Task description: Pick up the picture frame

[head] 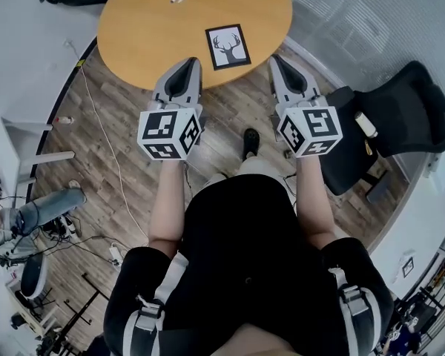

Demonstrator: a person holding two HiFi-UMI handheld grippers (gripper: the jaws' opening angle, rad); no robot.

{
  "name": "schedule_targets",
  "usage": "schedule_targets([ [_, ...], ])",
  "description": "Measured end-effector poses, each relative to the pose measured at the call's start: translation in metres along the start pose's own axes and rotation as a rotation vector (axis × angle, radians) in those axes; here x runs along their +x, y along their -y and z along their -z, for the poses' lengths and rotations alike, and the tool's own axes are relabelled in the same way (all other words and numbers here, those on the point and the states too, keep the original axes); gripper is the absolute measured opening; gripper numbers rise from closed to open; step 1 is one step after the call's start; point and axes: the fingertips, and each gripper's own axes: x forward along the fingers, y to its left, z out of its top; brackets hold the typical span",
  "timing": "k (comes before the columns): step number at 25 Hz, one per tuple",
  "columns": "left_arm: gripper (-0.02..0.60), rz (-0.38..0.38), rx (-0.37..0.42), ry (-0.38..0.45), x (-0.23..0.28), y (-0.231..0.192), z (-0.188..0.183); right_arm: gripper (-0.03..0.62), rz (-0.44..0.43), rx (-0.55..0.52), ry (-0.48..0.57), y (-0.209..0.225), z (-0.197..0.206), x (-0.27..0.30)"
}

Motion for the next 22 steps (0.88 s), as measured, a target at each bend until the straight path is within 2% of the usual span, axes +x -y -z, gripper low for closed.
schedule_targets([
  [7, 0.025, -0.068, -0.009, 0.005, 0.074, -0.003, -0.017, 0.017, -0.069, 0.005, -0.019, 0.063, -0.014, 0.057],
  [15, 0.026, -0.147, -0.053, -0.043, 0.139, -0.007, 0.011, 0.058, -0.165, 0.01, -0.104, 0.116, 0.017, 0.106],
  [22, 0.029, -0.199, -0.056, -0.083, 0.162, -0.009, 0.029, 0.064, -0.189, 0.044, -0.149, 0.146, 0.037, 0.126],
])
